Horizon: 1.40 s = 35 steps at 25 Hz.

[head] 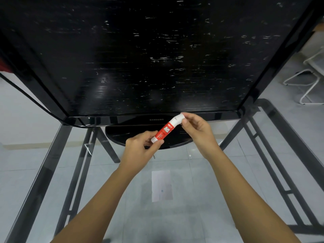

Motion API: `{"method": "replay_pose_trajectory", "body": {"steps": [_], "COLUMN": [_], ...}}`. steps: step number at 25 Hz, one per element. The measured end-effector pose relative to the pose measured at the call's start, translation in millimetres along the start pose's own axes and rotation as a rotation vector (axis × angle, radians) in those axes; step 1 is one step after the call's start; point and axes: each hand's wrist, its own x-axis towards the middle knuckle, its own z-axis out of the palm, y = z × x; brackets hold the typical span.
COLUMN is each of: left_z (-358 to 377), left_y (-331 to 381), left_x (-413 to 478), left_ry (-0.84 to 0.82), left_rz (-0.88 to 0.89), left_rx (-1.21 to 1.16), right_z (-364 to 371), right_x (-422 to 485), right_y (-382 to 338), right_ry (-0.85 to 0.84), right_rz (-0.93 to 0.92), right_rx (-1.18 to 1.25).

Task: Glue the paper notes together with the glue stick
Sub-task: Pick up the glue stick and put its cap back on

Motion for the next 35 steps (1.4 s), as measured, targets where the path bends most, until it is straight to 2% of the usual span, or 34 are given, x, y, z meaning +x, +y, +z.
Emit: {"method": "replay_pose_trajectory", "body": {"steps": [4,10,15,20,22,25,27,31,35], "left_z": [-6,-6,-6,0,4,12,23,47,63], "left_y": [5,12,14,22,19,2,-17,-66,-110], "left_x": [2,2,-3,-3,-3,-3,-5,-21,-44], "left_ry": [-0.006,-0.006,0.009,0.019,0.005,-0.072,-0.167,-0.307,-0.384], "left_rz": [0.048,0.053,0.043,0.03,0.031,0.002,-0.086,-0.239,-0.28], "left_rx": [0.018,0.024,0.015,-0.02,-0.024,-0.028,0.007,0.202,0.403], "right_z": [-3,-4,-2,11,16,18,14,4,-4], "right_x": [-1,-5,-9,-17,-17,-15,-14,-19,-26], "right_y": [-14,-20,-21,-11,-2,14,30,70,104], "right_ry": [-0.064,-0.119,-0.106,-0.071,-0.113,-0.111,-0.058,0.08,0.057], "right_rz": [-0.062,-0.05,-0.047,-0.01,0.041,0.12,0.147,0.186,0.211], "right_rx": [-0.087,-0.156,-0.149,0.025,-0.046,-0.082,-0.147,-0.397,-0.54]}}
